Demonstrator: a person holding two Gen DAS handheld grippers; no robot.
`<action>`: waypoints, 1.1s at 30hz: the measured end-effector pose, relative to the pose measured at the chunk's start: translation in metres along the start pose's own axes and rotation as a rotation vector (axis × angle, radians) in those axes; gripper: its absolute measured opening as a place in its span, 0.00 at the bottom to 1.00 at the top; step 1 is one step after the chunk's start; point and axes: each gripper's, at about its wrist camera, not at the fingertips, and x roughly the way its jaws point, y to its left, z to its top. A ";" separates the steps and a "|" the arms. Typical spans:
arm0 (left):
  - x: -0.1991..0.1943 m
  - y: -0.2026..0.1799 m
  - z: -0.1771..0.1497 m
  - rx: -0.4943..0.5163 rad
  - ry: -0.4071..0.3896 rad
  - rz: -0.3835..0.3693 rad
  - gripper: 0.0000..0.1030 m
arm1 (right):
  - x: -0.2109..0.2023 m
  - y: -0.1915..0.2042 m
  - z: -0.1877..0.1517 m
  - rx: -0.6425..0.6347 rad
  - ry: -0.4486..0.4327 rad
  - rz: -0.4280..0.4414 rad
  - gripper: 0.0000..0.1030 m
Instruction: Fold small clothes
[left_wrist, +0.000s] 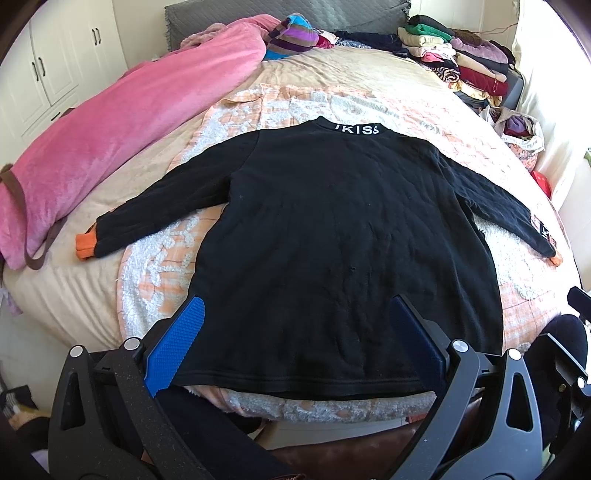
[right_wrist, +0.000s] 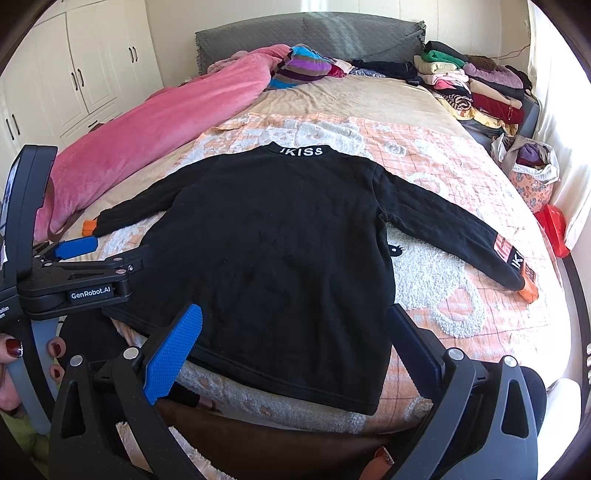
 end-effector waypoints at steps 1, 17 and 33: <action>0.000 0.000 0.000 -0.001 0.000 0.002 0.91 | 0.000 0.000 0.000 -0.001 -0.001 0.000 0.96; -0.001 0.001 0.000 0.000 0.001 0.001 0.91 | 0.000 -0.001 -0.001 0.003 -0.010 -0.005 0.96; 0.014 -0.004 0.015 0.006 0.007 0.000 0.91 | 0.006 -0.012 0.021 0.024 -0.040 -0.018 0.96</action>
